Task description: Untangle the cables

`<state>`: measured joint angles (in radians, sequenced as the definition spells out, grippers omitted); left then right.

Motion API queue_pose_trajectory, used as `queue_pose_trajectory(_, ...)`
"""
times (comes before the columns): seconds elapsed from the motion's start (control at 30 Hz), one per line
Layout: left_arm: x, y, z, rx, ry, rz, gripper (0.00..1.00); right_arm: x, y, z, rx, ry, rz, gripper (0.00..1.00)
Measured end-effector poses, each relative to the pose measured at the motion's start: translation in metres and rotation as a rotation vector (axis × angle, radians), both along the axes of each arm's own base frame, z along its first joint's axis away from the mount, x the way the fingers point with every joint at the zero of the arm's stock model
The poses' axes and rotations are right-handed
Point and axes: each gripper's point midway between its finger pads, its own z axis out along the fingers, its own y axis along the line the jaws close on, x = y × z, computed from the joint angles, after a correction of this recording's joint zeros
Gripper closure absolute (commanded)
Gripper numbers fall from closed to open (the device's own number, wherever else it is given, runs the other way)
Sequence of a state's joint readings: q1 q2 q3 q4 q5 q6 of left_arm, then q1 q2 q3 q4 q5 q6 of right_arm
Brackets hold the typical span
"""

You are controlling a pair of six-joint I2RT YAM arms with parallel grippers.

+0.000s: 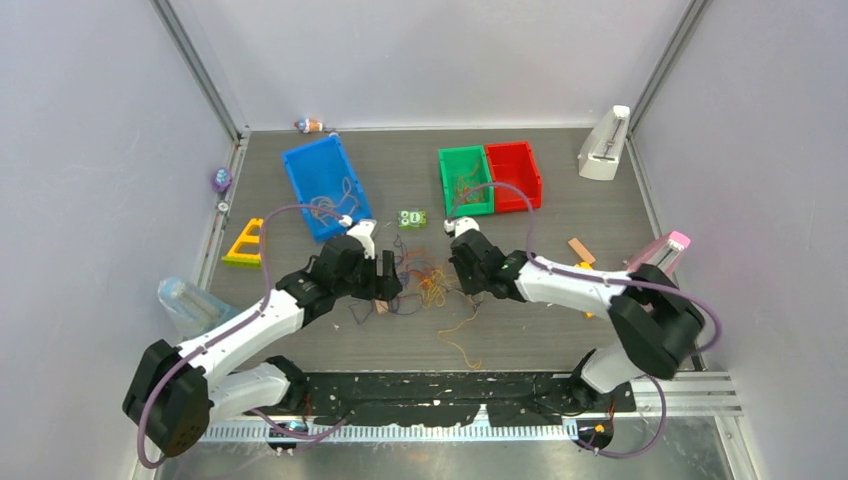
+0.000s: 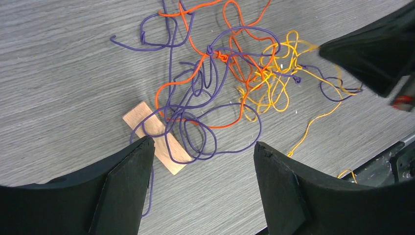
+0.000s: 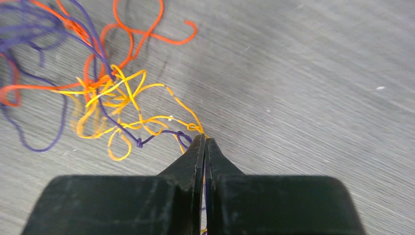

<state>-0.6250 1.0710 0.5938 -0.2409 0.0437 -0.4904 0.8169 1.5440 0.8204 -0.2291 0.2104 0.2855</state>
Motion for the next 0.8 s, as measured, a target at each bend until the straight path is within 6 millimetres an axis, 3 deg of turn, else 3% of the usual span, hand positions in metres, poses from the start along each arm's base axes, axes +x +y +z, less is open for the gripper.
queue_pose_trajectory(0.2,0.001,-0.002,-0.008,0.004,0.028,-0.002,0.22,0.01,-0.004,0.072,0.114,-0.178,-0.03,0.95)
queue_pose_trajectory(0.3,0.002,-0.003,-0.012,0.014,0.044,0.0,0.21,0.011,-0.008,0.097,0.153,-0.237,-0.039,0.95)
queue_pose_trajectory(0.63,0.014,-0.007,-0.002,0.007,0.04,0.04,0.13,0.003,-0.036,0.147,0.226,-0.372,-0.105,0.95)
queue_pose_trajectory(0.8,0.02,-0.009,-0.008,0.029,0.067,0.068,0.1,-0.004,-0.056,0.15,0.247,-0.416,-0.162,0.95)
